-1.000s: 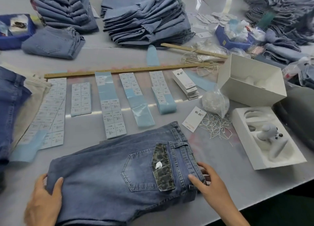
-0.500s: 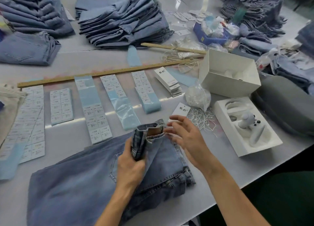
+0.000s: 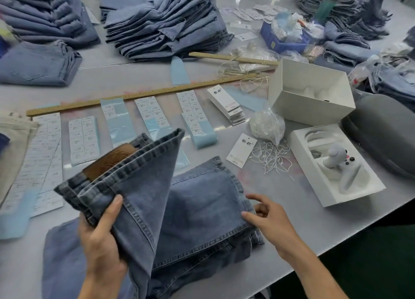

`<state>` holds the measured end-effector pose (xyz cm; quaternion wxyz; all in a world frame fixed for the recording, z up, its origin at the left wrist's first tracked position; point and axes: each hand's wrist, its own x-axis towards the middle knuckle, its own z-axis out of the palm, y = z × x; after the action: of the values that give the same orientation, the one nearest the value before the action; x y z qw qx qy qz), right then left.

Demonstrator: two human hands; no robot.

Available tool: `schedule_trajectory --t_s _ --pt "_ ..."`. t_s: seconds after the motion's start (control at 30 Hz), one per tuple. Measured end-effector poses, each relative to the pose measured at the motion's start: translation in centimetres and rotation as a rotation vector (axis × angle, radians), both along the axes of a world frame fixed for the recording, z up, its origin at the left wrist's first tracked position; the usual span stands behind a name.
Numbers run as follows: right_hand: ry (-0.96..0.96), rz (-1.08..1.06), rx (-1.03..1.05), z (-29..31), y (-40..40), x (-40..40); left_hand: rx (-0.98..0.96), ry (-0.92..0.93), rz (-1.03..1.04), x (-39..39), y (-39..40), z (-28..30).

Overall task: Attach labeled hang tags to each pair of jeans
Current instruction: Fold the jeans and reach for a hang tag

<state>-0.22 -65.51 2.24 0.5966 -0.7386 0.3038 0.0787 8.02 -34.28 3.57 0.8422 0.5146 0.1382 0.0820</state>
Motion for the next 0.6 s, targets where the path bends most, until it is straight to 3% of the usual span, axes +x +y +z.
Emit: schedule_trajectory --t_s 0.07,0.13,0.2,0.27,0.4,0.5,0.6 --pt "-0.047 0.093 -0.018 0.9 -0.2 -0.3 -0.029 -0.002 0.014 -0.5 -0.5 0.0" --pt "-0.023 0.109 -0.191 1.0 -0.1 -0.7 0.058 0.012 -0.030 -1.4 -1.7 -0.7" --pt "0.044 0.089 -0.451 0.7 0.2 -1.0 0.250 -0.051 -0.201 -2.7 -4.2 -1.8" --pt "-0.004 0.040 -0.493 0.7 0.9 -0.8 0.344 -0.048 -0.430 -4.0 -7.3 -3.2" --pt "0.039 -0.066 0.144 1.4 4.4 0.9 0.361 0.092 -0.476 -3.7 -8.8 -4.9" --pt "0.045 -0.099 0.356 1.6 5.9 2.1 0.408 0.110 -0.499 -3.1 -7.8 -5.3" --pt "0.027 -0.121 0.438 2.0 6.2 3.2 0.194 0.207 -0.500 -3.8 -7.0 -5.5"
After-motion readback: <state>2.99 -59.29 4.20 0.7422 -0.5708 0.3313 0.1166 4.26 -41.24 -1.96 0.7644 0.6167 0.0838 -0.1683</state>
